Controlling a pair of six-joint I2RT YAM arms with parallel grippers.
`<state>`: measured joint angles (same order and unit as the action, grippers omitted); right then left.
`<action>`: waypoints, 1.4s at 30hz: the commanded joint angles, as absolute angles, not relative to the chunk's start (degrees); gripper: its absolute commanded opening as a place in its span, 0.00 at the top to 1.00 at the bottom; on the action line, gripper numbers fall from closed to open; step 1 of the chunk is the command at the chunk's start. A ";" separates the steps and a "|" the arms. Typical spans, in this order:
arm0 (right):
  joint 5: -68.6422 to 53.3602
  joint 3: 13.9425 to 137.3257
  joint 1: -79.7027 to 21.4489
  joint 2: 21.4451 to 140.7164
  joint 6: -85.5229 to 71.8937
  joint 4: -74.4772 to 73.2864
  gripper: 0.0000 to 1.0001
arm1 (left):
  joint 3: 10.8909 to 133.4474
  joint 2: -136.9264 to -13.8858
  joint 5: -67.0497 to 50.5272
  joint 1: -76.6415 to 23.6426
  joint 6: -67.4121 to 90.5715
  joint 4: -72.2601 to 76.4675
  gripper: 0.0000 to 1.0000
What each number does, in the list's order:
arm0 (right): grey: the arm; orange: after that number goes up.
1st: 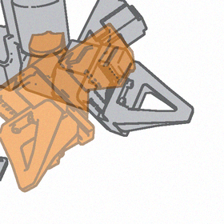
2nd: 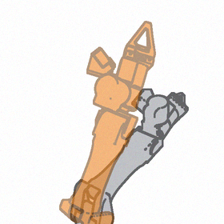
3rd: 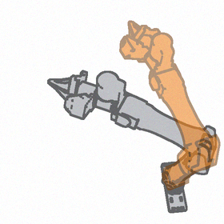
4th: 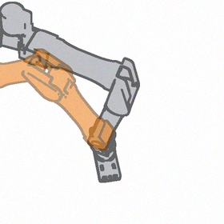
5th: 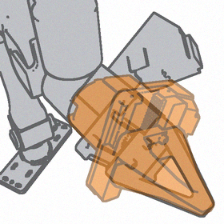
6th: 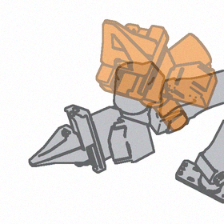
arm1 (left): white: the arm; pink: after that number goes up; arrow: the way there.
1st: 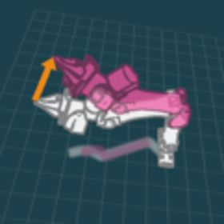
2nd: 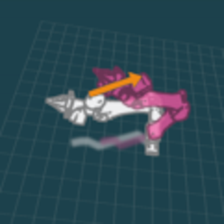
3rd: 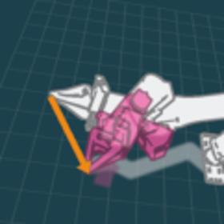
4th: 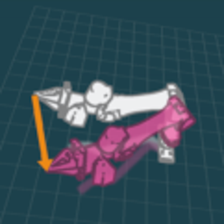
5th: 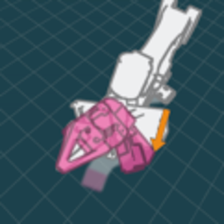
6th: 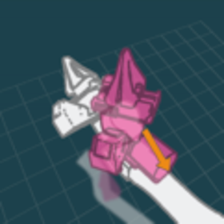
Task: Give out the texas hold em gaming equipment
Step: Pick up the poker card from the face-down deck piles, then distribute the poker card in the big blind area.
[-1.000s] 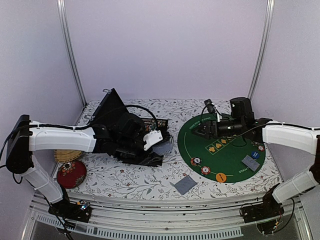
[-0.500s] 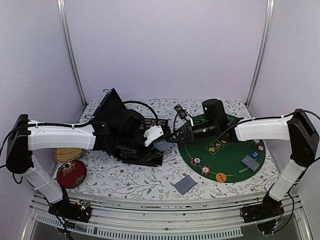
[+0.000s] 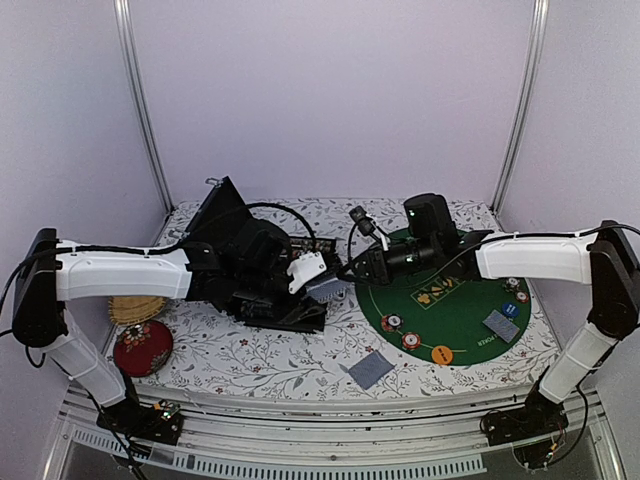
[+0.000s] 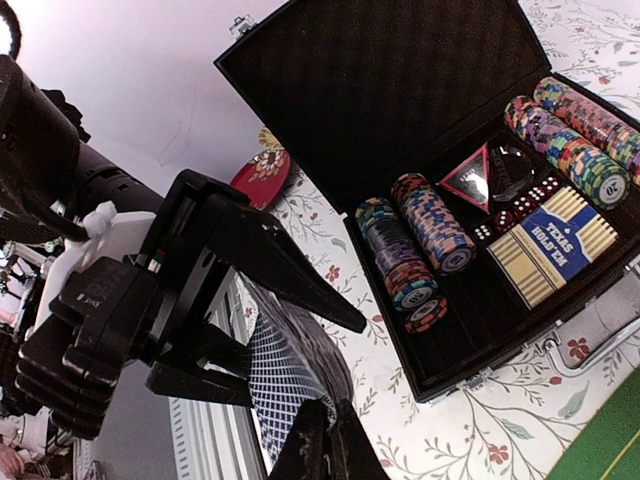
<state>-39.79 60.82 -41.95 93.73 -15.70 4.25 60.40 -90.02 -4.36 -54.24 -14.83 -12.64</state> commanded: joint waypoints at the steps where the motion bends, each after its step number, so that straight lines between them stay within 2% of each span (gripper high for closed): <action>1: -35.51 62.56 -41.62 90.66 -12.57 -1.97 0.93 | 60.91 -90.29 -4.50 -53.46 -14.68 -12.23 0.48; 5: -34.99 62.51 -41.57 89.51 -11.64 -2.65 0.97 | 60.91 -90.26 -4.57 -53.44 -14.74 -12.24 0.48; 12: -35.07 64.52 -41.49 87.83 -10.11 -6.14 0.98 | 60.66 -90.27 -4.30 -53.44 -14.74 -12.14 0.48; 22: -37.56 64.30 -37.04 78.47 -10.24 -11.81 0.98 | 60.22 -89.96 -4.22 -53.35 -14.55 -11.77 0.48; 28: -36.07 60.66 -34.03 75.09 -11.10 -19.92 0.98 | 59.45 -89.10 -3.51 -53.38 -14.21 -11.94 0.48; 32: -37.56 56.15 -36.11 78.71 -11.11 -24.73 0.98 | 58.73 -88.30 -3.06 -53.27 -14.00 -11.93 0.48; 37: -45.01 47.36 -40.77 81.38 -17.74 -13.36 0.98 | 58.52 -87.89 -2.56 -53.05 -13.94 -12.39 0.48; 42: -45.66 42.27 -43.43 85.42 -23.24 -6.44 0.98 | 58.54 -87.96 -2.78 -53.05 -13.86 -12.57 0.48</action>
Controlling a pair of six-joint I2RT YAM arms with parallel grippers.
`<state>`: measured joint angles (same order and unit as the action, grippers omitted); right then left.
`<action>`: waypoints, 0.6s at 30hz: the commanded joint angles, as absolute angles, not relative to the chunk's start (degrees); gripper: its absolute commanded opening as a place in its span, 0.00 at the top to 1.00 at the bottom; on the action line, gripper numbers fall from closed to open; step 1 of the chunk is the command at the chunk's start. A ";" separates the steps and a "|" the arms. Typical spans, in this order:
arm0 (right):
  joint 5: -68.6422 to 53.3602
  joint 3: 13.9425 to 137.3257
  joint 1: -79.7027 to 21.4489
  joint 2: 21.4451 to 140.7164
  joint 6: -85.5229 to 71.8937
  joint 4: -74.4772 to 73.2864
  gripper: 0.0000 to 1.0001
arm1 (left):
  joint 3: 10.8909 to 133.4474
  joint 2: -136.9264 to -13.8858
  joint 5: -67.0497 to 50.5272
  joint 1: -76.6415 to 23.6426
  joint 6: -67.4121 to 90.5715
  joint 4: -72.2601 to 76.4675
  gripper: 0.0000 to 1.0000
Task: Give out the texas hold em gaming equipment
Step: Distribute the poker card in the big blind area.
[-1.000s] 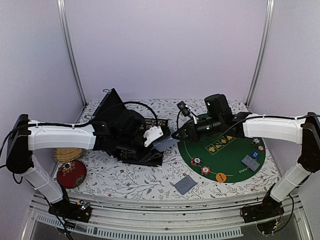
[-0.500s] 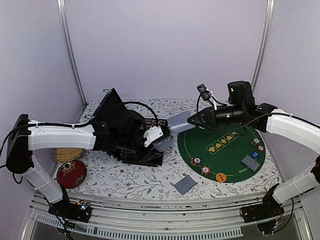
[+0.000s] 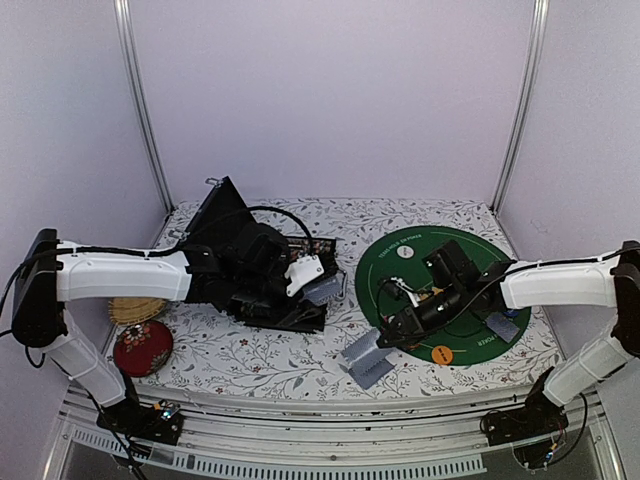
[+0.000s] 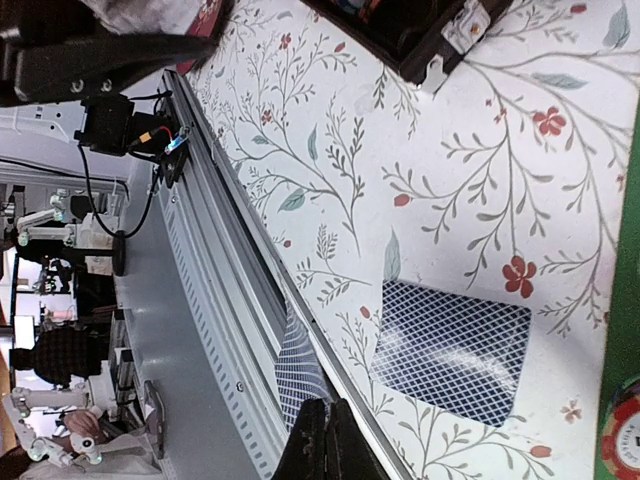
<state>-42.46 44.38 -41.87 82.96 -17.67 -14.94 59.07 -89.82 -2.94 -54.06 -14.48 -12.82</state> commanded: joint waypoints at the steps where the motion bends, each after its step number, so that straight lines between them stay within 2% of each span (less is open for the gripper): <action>1: -45.95 42.09 -44.02 86.89 -24.04 -5.40 0.98 | 58.60 -87.99 -2.80 -53.00 -13.94 -12.66 0.48; 13: -37.19 45.83 -44.78 95.59 -21.85 -10.99 0.97 | 58.58 -87.59 -2.54 -52.91 -14.24 -13.52 0.48; 15: -35.32 46.43 -44.75 95.51 -21.59 -12.89 0.93 | 58.45 -87.54 -2.54 -52.89 -14.32 -13.42 0.48; 18: -31.64 47.51 -44.75 93.94 -21.24 -16.56 0.75 | 58.49 -87.76 -2.77 -52.82 -14.41 -13.40 0.48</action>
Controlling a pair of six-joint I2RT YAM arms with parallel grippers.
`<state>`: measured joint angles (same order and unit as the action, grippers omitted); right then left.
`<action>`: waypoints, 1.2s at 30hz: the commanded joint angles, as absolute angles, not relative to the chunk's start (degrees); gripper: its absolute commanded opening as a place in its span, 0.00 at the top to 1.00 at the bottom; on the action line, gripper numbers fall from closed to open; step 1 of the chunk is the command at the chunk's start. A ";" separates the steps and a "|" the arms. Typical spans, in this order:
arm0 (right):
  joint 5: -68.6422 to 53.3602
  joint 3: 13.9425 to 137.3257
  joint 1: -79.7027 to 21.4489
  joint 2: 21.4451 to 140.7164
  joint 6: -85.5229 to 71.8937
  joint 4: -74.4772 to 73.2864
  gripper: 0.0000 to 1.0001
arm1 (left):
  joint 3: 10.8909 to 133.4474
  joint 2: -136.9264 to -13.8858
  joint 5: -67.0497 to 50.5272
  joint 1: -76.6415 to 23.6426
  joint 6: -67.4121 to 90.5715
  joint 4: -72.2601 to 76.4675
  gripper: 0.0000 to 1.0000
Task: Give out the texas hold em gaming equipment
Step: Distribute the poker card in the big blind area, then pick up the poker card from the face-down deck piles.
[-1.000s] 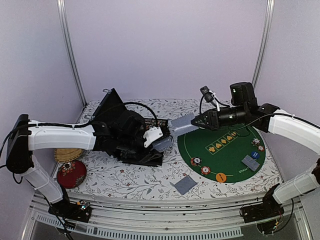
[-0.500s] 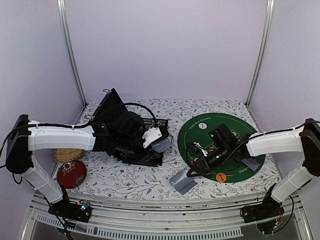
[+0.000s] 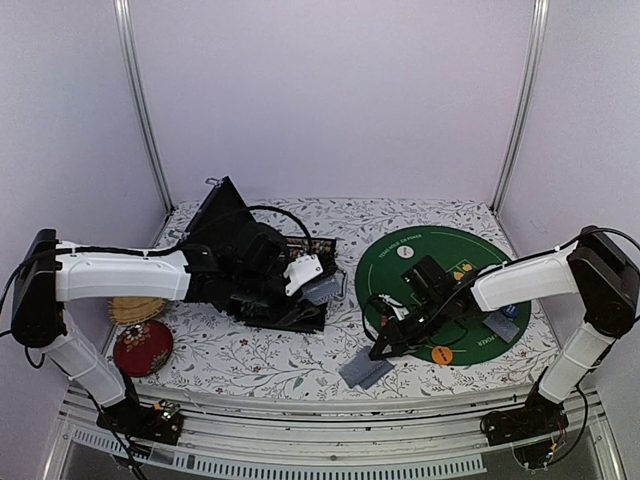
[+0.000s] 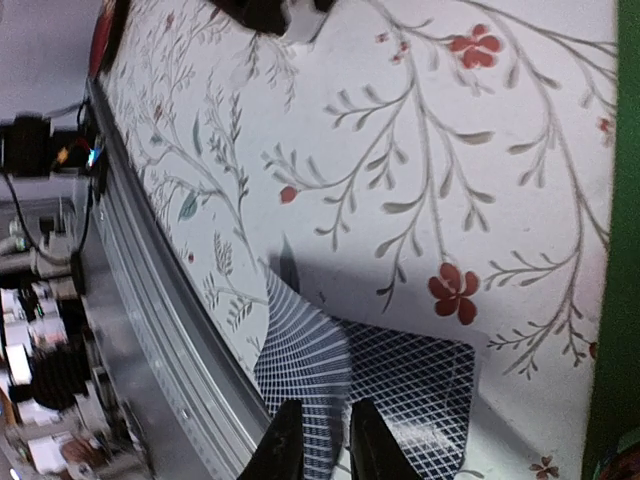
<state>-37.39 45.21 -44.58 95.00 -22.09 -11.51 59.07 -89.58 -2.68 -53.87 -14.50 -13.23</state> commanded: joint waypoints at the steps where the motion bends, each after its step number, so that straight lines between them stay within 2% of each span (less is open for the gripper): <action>1: -29.55 48.09 -44.76 92.92 -20.91 -17.98 0.70 | 58.53 -87.84 -2.81 -52.87 -14.36 -13.40 0.48; 3: -25.79 49.39 -44.75 90.64 -20.01 -20.50 0.54 | 58.62 -87.97 -2.97 -52.83 -14.50 -13.41 0.48; 6: -22.67 52.29 -44.68 86.65 -17.97 -22.27 0.43 | 58.71 -88.04 -3.20 -52.82 -14.71 -13.21 0.48; 9: -27.58 54.61 -44.29 83.25 -16.71 -17.43 0.31 | 58.90 -88.12 -3.66 -52.90 -14.87 -12.92 0.48; 13: -40.29 55.21 -42.60 84.16 -19.87 -1.62 0.23 | 59.45 -88.11 -3.96 -52.83 -14.92 -12.98 0.48; 17: -43.82 59.26 -42.32 90.49 -22.10 4.98 0.21 | 59.31 -87.51 -4.29 -52.89 -14.78 -13.17 0.48; 26: -45.49 65.74 -42.58 101.11 -24.83 11.25 0.24 | 58.75 -87.14 -4.57 -52.96 -14.68 -12.96 0.48; 30: -44.43 65.80 -42.68 102.28 -24.61 10.04 0.36 | 59.10 -87.36 -4.66 -52.92 -14.73 -12.88 0.48; 36: -39.32 63.91 -42.10 97.84 -21.57 5.60 0.58 | 58.80 -87.51 -4.57 -52.91 -14.95 -13.07 0.48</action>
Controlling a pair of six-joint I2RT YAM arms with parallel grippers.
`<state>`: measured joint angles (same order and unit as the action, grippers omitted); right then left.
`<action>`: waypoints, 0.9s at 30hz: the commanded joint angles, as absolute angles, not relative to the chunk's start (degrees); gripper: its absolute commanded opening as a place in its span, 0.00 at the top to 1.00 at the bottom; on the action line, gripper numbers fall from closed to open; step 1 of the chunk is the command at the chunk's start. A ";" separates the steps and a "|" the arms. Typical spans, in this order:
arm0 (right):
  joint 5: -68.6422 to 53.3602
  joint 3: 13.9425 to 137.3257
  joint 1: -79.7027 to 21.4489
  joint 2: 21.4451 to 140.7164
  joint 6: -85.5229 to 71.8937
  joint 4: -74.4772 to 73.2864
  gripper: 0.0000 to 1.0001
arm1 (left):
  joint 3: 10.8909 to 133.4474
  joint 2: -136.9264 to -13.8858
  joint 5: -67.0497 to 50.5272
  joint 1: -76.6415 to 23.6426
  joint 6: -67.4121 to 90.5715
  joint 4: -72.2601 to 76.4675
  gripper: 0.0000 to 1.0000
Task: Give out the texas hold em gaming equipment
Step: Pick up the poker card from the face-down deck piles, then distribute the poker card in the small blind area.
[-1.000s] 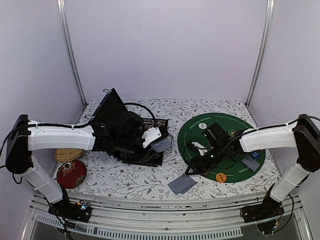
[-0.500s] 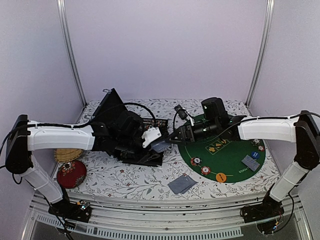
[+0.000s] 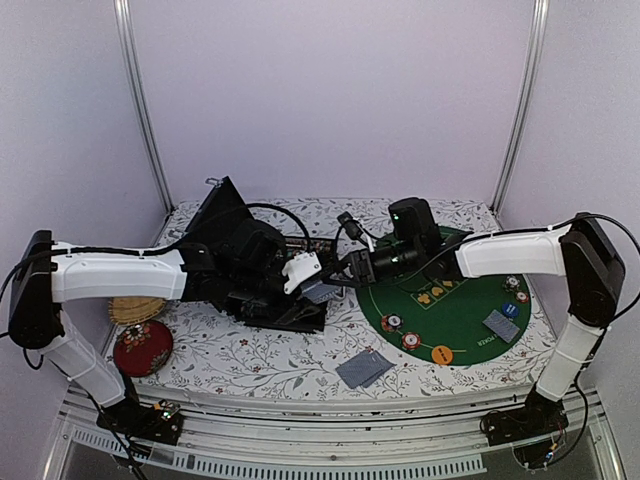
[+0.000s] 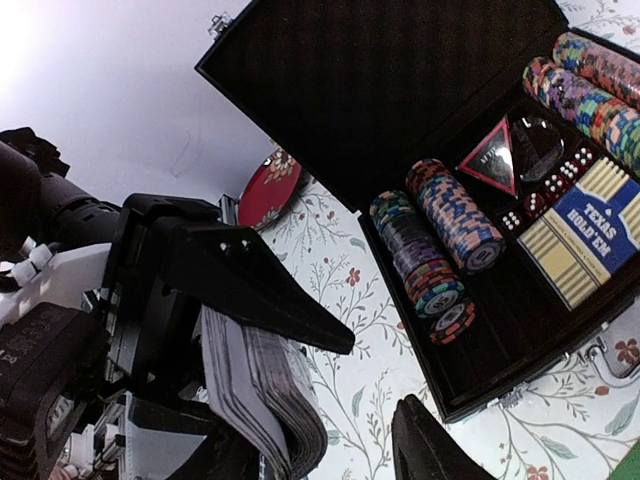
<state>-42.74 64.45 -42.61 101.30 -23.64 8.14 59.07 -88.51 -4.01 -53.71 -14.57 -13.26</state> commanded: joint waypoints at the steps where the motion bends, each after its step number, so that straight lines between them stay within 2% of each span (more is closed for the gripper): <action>1: -38.72 63.90 -41.97 97.33 -20.93 4.59 0.61 | 58.88 -87.61 -4.52 -52.91 -15.00 -13.13 0.48; 10: -37.62 64.27 -41.93 95.71 -19.21 0.25 0.84 | 59.12 -87.97 -4.39 -52.91 -14.80 -13.39 0.48; 17: -35.13 66.12 -41.92 93.63 -17.17 -4.85 0.95 | 59.02 -88.15 -4.20 -52.98 -14.92 -13.44 0.48; 27: -34.85 66.55 -39.76 86.43 -16.08 -8.22 0.98 | 58.84 -88.07 -4.05 -52.96 -14.87 -13.49 0.48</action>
